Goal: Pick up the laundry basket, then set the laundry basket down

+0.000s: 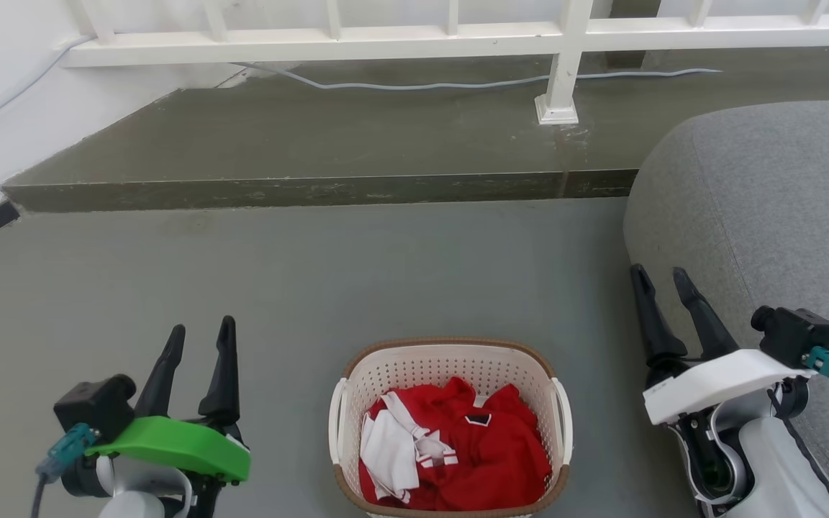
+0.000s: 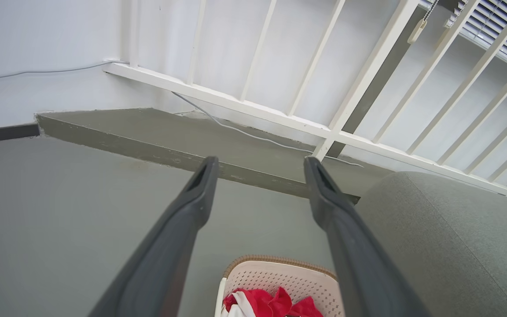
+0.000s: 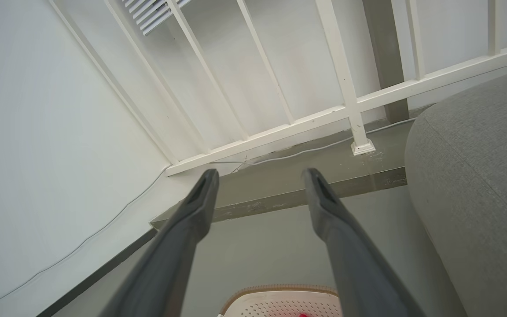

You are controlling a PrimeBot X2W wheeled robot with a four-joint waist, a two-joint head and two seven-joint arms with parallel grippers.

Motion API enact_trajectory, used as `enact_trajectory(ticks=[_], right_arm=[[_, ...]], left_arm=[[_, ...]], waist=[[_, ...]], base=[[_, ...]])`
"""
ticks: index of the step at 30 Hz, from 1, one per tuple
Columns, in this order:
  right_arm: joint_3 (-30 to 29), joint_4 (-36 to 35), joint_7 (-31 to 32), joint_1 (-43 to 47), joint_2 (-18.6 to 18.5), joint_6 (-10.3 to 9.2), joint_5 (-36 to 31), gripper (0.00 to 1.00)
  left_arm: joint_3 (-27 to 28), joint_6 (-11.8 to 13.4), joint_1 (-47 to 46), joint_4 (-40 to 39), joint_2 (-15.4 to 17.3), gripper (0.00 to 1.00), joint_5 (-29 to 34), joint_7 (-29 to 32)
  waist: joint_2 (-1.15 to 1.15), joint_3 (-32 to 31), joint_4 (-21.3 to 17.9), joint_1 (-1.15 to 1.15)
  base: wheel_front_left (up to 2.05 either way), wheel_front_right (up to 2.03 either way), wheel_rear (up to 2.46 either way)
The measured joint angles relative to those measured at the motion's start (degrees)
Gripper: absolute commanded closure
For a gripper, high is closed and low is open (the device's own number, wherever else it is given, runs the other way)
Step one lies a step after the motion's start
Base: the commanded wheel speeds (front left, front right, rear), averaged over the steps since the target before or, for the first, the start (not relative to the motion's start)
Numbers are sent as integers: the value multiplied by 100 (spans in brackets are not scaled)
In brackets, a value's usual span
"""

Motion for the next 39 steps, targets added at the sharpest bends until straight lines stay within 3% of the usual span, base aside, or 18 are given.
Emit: enact_trajectory(ticks=[22, 39], right_arm=[[125, -59, -422, -67, 71, 0, -1605, 0], [-15, -43, -427, -69, 138, 9, -1703, 0]], left_arm=[[-89, -27, -18, -212, -62, 0, 1607, -408], [-48, -90, -29, -229, -89, 0, 1657, -408]], waist=[[0, 19, -10, 0], [0, 31, -30, 0]], base=[[0, 0, 0], [0, 0, 0]])
